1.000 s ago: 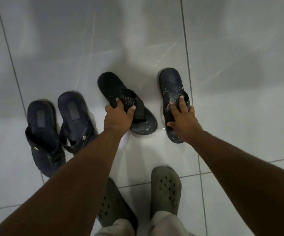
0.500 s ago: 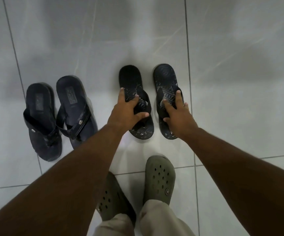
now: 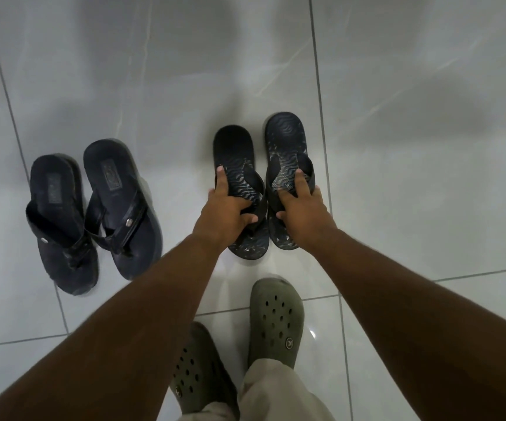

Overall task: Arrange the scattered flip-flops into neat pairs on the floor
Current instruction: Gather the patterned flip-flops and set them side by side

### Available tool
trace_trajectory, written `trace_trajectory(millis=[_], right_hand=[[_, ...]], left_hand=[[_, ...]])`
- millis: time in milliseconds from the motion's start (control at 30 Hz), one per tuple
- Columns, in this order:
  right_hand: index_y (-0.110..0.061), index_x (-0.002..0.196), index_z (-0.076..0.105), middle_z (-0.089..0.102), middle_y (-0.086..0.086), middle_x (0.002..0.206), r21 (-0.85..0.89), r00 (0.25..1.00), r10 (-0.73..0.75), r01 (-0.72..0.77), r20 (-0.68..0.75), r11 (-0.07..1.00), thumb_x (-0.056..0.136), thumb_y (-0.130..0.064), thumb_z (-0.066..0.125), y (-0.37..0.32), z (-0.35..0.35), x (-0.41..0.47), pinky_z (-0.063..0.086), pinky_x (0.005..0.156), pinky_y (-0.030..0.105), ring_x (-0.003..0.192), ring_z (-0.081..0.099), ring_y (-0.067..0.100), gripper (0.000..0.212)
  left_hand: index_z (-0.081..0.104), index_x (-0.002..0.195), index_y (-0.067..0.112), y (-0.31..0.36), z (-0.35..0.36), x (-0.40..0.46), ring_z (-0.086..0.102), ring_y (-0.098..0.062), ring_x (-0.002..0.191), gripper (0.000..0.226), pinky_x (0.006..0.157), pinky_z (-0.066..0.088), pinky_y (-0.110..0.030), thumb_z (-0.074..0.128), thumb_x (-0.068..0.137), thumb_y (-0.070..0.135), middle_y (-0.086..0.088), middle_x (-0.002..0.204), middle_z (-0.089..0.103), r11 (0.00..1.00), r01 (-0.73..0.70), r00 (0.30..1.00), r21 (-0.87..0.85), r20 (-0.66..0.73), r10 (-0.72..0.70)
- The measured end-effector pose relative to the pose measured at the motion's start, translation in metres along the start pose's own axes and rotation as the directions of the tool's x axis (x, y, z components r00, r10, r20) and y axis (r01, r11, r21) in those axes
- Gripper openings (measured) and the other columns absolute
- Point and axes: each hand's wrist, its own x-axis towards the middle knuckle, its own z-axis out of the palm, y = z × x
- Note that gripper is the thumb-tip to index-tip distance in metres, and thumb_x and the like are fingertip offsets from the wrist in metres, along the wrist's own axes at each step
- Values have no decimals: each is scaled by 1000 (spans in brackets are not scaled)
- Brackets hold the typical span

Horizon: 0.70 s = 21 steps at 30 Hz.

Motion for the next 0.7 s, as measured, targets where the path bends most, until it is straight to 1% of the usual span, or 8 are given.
trace_trajectory(millis=[67, 167, 300, 400, 500, 600, 700], right_hand=[[-22, 146, 34, -6, 7, 164, -3, 1000, -5, 5, -15, 1000, 96, -27, 53, 10, -3, 1, 29, 114, 58, 145, 7, 48, 54], [-22, 145, 37, -2, 8, 164, -1, 998, 23, -23, -57, 1000, 96, -27, 51, 39, -12, 3, 29, 112, 62, 143, 4, 50, 51], [-22, 143, 41, 7, 9, 164, -59, 987, 92, -100, -129, 993, 95, -27, 53, 90, -34, 10, 18, 115, 62, 144, -7, 51, 49], [-21, 143, 41, 10, 8, 163, -47, 982, 134, -142, -136, 989, 93, -22, 53, 129, -55, 15, 19, 116, 61, 145, -7, 50, 51], [-18, 144, 40, 9, 8, 164, -39, 980, 163, -168, -114, 985, 93, -19, 54, 163, -71, 14, 23, 115, 61, 144, -4, 52, 53], [-19, 146, 37, 7, 9, 164, -23, 976, 196, -199, -91, 980, 94, -16, 53, 187, -78, 10, 17, 118, 57, 144, -2, 52, 54], [-19, 147, 35, 7, 8, 164, 0, 972, 223, -223, -72, 975, 96, -16, 50, 197, -78, 8, 13, 120, 56, 145, -1, 51, 54]], left_hand=[[67, 121, 25, 9, 3, 4, 29, -37, 141, 36, 114, 33, -45, 65, 87, 37, -7, 163, -17, 999, -21, 1000, 31, 4, 21], [60, 129, 24, 37, 9, 15, 37, -39, 136, 45, 111, 35, -45, 64, 87, 39, -10, 164, -14, 997, -59, 998, 49, -12, 60], [47, 139, 23, 93, 16, 41, 47, -44, 127, 64, 107, 40, -45, 68, 82, 44, -14, 164, -3, 995, -79, 996, 55, -44, 82], [49, 135, 18, 137, 26, 58, 53, -46, 120, 66, 103, 42, -45, 71, 79, 45, -17, 164, 3, 993, -97, 993, 70, -58, 101], [51, 129, 13, 171, 41, 66, 55, -44, 115, 64, 98, 44, -44, 70, 79, 48, -17, 163, 4, 986, -131, 990, 106, -31, 135], [52, 126, 9, 194, 54, 73, 56, -44, 114, 63, 93, 46, -44, 67, 81, 50, -18, 163, 4, 974, -162, 986, 157, -22, 167], [51, 128, 7, 204, 58, 79, 54, -42, 117, 66, 94, 46, -43, 67, 81, 50, -18, 163, 4, 965, -171, 984, 200, -21, 179]])
